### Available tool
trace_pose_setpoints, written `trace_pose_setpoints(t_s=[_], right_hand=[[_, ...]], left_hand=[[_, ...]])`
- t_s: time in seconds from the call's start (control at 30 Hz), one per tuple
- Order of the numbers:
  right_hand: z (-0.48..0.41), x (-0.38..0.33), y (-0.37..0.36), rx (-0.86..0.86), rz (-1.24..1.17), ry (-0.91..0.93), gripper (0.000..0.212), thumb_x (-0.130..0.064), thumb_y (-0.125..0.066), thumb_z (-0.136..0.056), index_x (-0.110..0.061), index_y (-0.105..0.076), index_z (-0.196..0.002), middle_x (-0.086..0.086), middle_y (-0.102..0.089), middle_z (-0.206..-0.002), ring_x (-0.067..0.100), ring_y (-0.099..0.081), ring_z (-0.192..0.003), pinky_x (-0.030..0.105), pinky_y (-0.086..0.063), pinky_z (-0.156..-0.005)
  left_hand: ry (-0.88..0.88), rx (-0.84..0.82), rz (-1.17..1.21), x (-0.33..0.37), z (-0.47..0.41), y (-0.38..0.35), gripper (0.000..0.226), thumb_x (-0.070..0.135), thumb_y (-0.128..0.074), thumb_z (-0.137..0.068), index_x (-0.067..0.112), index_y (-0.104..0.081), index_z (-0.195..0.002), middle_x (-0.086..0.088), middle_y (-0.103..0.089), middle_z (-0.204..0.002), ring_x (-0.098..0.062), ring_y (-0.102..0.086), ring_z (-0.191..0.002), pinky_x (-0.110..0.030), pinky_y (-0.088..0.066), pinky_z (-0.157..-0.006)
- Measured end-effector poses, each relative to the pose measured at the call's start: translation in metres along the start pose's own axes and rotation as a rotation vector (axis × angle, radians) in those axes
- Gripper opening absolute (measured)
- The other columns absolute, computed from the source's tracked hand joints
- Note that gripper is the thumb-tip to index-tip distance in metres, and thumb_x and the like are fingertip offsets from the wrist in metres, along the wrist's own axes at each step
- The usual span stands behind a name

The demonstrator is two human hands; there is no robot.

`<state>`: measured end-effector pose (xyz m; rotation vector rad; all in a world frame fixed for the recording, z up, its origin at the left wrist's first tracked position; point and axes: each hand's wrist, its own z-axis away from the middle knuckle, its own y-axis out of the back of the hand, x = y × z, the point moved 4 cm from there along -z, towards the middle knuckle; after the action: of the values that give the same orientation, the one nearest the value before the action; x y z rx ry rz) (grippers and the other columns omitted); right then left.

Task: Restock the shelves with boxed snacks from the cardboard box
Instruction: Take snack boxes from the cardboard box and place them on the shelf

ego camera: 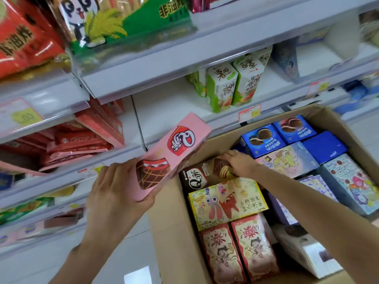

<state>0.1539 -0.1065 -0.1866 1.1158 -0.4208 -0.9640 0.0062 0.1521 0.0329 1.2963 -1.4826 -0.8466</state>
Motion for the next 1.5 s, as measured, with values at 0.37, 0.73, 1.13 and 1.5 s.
trace_pose_setpoints(t_s=[0.37, 0.73, 1.13, 1.5], right_hand=[[-0.049, 0.017, -0.055, -0.099, 0.380, -0.026, 0.062, -0.018, -0.046, -0.092, -0.011, -0.018, -0.147, 0.013, -0.024, -0.145, 0.029, -0.030, -0.133, 0.041, -0.025, -0.111], [-0.053, 0.020, -0.045, -0.140, 0.135, -0.051, 0.062, -0.034, -0.067, -0.079, -0.019, -0.034, -0.129, 0.013, -0.043, -0.132, 0.029, -0.034, -0.124, 0.038, -0.030, -0.103], [-0.060, 0.017, -0.043, -0.442, -0.253, -0.173, 0.077, -0.036, -0.080, -0.068, -0.022, -0.038, -0.130, 0.007, -0.043, -0.122, 0.025, -0.048, -0.110, 0.033, -0.050, -0.079], [-0.056, 0.018, -0.033, -0.395, -0.167, -0.133, 0.093, -0.034, -0.080, -0.066, -0.021, -0.030, -0.143, 0.003, -0.032, -0.141, 0.023, -0.040, -0.125, 0.031, -0.044, -0.096]], left_hand=[[0.142, -0.101, -0.023, -0.055, 0.047, -0.025, 0.071, 0.056, -0.055, -0.064, 0.000, -0.064, -0.107, -0.013, -0.066, -0.091, -0.024, -0.050, -0.087, -0.033, -0.039, -0.071], [0.177, -0.145, -0.054, -0.046, 0.047, -0.026, 0.073, 0.060, -0.051, -0.065, 0.004, -0.065, -0.108, -0.009, -0.066, -0.092, -0.031, -0.061, -0.085, -0.035, -0.047, -0.062], [0.173, -0.175, -0.055, -0.049, 0.050, -0.033, 0.069, 0.057, -0.053, -0.065, 0.005, -0.063, -0.110, -0.007, -0.065, -0.090, -0.030, -0.060, -0.084, -0.037, -0.051, -0.063], [0.181, -0.181, -0.042, -0.049, 0.051, -0.033, 0.067, 0.053, -0.053, -0.065, 0.005, -0.062, -0.111, -0.007, -0.065, -0.092, -0.026, -0.057, -0.085, -0.036, -0.053, -0.063]])
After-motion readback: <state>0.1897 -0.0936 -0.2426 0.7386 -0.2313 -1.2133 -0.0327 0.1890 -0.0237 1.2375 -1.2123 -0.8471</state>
